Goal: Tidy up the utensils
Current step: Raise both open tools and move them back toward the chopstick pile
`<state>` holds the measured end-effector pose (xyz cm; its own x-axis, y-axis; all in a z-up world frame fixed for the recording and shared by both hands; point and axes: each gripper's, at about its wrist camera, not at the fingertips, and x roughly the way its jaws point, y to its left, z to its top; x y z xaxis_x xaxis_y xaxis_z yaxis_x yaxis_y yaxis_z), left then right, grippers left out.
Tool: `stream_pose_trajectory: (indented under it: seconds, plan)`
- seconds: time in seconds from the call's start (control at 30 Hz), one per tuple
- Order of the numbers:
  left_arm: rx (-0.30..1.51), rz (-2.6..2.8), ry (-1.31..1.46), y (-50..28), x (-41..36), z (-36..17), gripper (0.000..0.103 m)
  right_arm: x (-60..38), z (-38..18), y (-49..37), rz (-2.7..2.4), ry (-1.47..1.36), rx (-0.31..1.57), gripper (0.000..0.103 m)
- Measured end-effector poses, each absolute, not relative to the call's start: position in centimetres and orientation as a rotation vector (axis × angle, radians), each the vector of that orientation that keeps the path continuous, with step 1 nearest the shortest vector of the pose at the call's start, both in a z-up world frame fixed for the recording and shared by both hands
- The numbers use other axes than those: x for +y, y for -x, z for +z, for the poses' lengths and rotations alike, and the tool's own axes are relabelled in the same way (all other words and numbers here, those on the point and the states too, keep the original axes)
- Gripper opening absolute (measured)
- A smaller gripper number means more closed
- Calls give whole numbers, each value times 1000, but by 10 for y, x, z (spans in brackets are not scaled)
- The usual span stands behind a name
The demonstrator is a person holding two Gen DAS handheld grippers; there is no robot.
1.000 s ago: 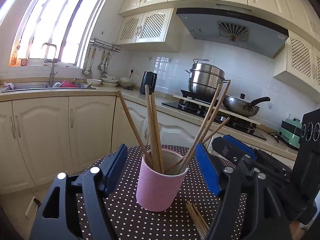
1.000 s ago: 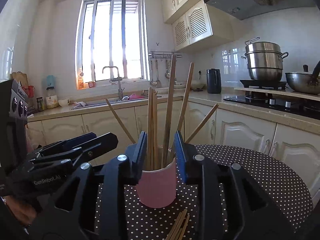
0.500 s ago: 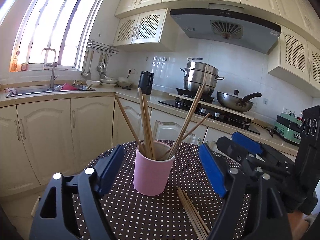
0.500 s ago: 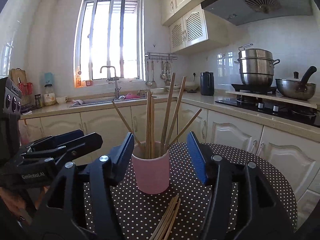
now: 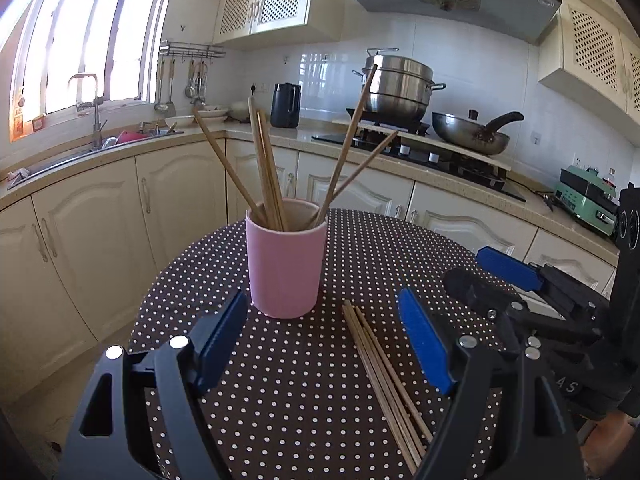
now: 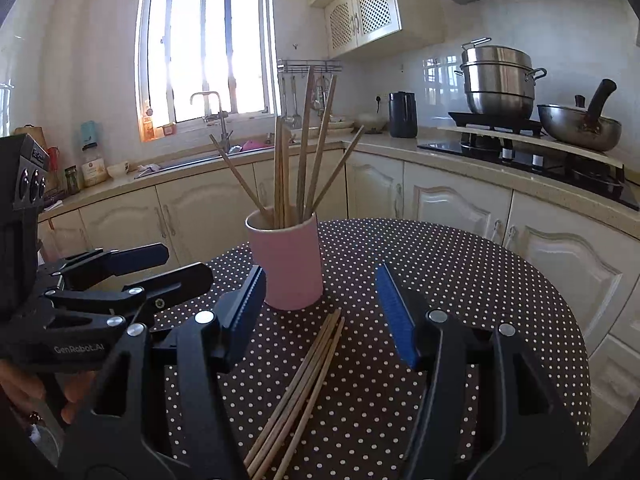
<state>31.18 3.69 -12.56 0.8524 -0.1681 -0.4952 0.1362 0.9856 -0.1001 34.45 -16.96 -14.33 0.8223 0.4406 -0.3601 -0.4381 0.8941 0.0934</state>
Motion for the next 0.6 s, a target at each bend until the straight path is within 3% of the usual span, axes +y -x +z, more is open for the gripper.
stream_pose_trajectory:
  seconds: [0.6]
  plan:
    - [839, -195, 53, -342, 12, -180, 76, -195, -193, -365, 424, -96, 652, 58]
